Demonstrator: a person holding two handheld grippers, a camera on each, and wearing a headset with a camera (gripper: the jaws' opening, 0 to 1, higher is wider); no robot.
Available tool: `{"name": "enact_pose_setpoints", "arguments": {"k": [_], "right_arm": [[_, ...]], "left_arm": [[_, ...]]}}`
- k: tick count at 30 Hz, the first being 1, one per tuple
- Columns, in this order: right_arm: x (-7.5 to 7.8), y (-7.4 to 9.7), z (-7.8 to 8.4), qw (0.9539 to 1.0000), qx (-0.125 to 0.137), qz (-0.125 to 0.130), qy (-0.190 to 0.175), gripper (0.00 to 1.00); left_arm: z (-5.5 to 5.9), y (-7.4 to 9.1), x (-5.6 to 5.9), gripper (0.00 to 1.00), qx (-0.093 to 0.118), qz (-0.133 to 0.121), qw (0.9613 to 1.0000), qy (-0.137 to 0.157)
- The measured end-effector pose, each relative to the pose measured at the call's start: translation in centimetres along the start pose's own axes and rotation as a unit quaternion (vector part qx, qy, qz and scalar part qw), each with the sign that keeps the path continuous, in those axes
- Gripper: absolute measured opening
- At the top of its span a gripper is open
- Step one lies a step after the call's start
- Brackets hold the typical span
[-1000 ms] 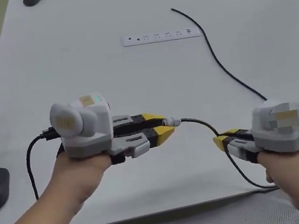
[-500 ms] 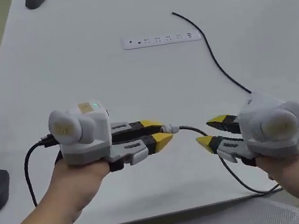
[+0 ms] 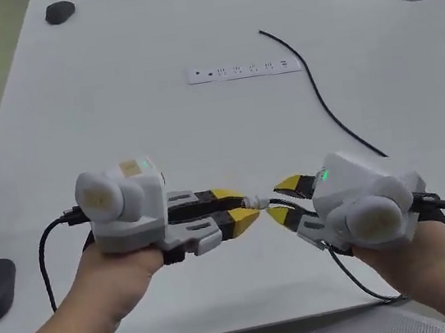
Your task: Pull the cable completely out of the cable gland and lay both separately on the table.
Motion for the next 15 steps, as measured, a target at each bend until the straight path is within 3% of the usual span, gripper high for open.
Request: {"name": "enact_pose_setpoints", "arguments": {"k": [7,15], "right_arm": [[-0.32,-0.07,-0.07,0.9998,0.002,-0.002,0.018,0.03],[-0.1,-0.2,0.22,0.9999,0.003,-0.011,-0.008,0.01]], "left_arm": [[0.16,-0.07,0.27,0.15,-0.001,-0.002,1.0,0.002],[0.32,-0.01,0.36,0.15,0.001,-0.007,1.0,0.002]]}}
Point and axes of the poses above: the centre of the closed fingertips' face, and the gripper's own axes: y roughly backward along the fingers, x roughly to its right, z roughly out of its underside, the point moved 9 cm from there along y, roughly backward along the fingers, and after that the axes turned 6 degrees about y, right-handed, at the moved point
